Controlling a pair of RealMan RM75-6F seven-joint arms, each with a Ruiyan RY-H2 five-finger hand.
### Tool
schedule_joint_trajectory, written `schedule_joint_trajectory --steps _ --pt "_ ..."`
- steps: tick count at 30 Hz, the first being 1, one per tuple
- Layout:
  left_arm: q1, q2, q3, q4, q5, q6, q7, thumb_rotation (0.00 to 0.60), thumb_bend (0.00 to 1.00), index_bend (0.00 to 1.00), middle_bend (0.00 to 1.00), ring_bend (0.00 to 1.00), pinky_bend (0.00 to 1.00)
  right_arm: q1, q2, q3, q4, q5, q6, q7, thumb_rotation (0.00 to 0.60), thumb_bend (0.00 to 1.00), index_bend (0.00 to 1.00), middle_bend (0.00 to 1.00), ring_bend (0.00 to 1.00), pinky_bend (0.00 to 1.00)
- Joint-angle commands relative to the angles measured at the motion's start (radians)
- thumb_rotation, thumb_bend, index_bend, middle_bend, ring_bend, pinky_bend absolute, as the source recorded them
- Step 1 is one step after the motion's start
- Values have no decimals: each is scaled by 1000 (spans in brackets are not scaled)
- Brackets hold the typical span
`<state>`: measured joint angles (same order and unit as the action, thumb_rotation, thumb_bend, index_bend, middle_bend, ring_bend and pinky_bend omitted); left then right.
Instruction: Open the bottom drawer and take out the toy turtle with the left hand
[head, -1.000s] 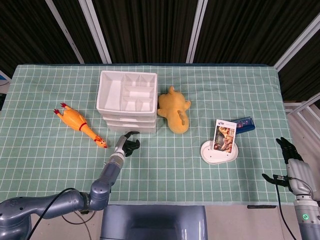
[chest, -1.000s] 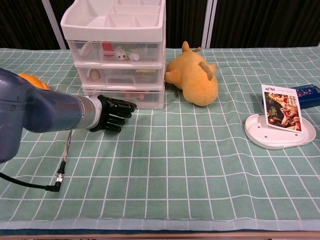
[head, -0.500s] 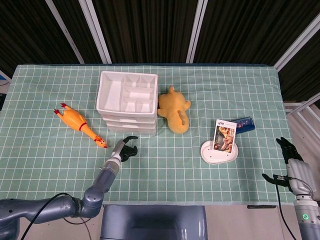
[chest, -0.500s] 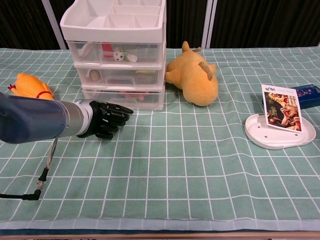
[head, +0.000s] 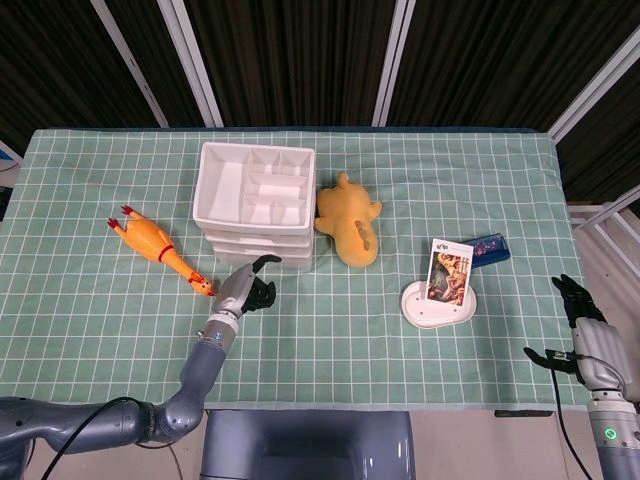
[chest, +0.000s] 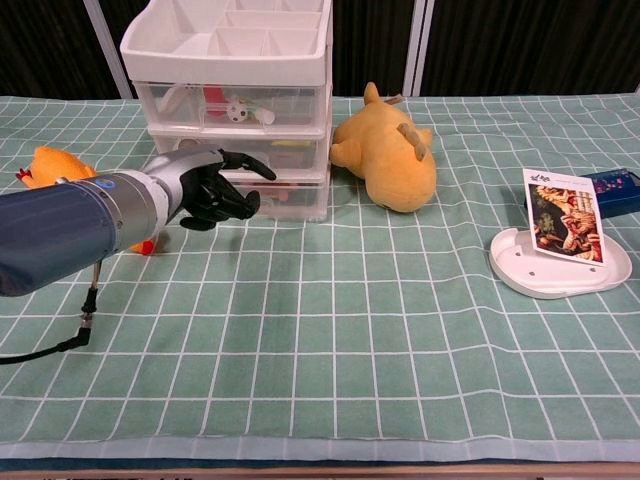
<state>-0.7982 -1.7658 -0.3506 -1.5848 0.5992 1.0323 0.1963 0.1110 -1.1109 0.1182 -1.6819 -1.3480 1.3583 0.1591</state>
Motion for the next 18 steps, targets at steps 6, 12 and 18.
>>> schedule_joint_trajectory --steps 6,12,18 --pt "-10 2 31 33 61 24 55 600 624 197 977 994 1000 0 0 1 0 1 -1 1 600 82 0 0 0 185" --pt "-11 -1 32 45 41 13 72 600 624 197 977 994 1000 0 0 0 -1 2 -3 2 600 83 0 0 0 185" --pt "-11 -5 35 50 25 5 82 600 624 197 977 994 1000 1 1 0 -2 4 -5 2 600 82 0 0 0 184"
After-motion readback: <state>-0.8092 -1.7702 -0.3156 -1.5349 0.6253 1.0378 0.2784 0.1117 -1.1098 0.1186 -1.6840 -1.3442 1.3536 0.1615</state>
